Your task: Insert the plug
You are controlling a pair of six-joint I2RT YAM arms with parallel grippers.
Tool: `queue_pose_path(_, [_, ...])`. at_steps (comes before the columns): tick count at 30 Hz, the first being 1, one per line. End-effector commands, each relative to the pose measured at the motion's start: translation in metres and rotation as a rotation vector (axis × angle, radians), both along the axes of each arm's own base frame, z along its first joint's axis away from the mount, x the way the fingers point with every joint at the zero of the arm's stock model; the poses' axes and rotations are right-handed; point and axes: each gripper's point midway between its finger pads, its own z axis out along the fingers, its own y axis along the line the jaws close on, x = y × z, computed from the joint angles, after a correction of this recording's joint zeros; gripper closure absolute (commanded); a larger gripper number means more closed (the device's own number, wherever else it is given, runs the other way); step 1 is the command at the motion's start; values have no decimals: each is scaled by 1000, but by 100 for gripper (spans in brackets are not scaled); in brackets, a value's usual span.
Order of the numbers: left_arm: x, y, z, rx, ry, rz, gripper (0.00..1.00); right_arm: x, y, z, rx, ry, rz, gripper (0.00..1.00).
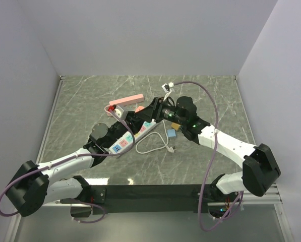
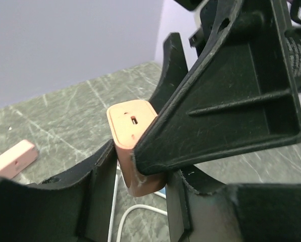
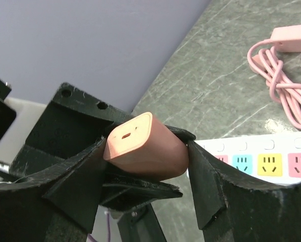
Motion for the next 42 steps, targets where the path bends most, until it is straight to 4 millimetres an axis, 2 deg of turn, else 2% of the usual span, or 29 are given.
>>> queue_pose_path(1, [-37,-18,35,-30,-102,-193,99,8,-18,9,-49,-150,-28,30])
queue_pose_path(3, [-39,-20,36,-19,-104,-213,99,9,-24,12,-63,-180,-34,27])
queue_pose_path(4, [-40,-21,34,-9,-94,-223,99,9,-26,12,-69,-184,-36,16])
queue_pose_path(5, [-43,-23,35,-8,-100,-240,99,9,-28,12,-71,-191,-37,13])
queue_pose_path(15, [-53,-28,34,-4,-75,-312,99,0,-50,8,-49,-235,14,12])
queue_pose_path(18, [-54,-28,34,-19,-63,-345,99,-10,-54,10,-58,-286,64,12])
queue_pose_path(21, [-49,-31,35,-44,-23,-379,99,-24,-53,-3,-87,-316,140,13])
queue_pose_path(22, [-53,-34,32,-44,-10,-433,99,-28,-53,0,-75,-352,155,13])
queue_pose_path(24, [-50,-30,37,-90,21,-463,99,-38,-53,-10,-75,-354,200,13])
queue_pose_path(27, [-46,-30,29,-89,63,-495,99,-48,-54,-13,-58,-370,240,14])
queue_pose_path(30, [-39,-29,23,-74,100,-476,99,-53,-55,-13,-52,-388,253,15])
queue_pose_path(34, [-40,-26,23,-64,105,-490,99,-55,-60,-6,-43,-429,244,16])
queue_pose_path(39, [-52,-27,19,-29,131,-566,99,-53,-66,0,-70,-460,218,18])
queue_pose_path(42, [-61,-27,19,-18,132,-611,99,-53,-76,10,-68,-515,196,19])
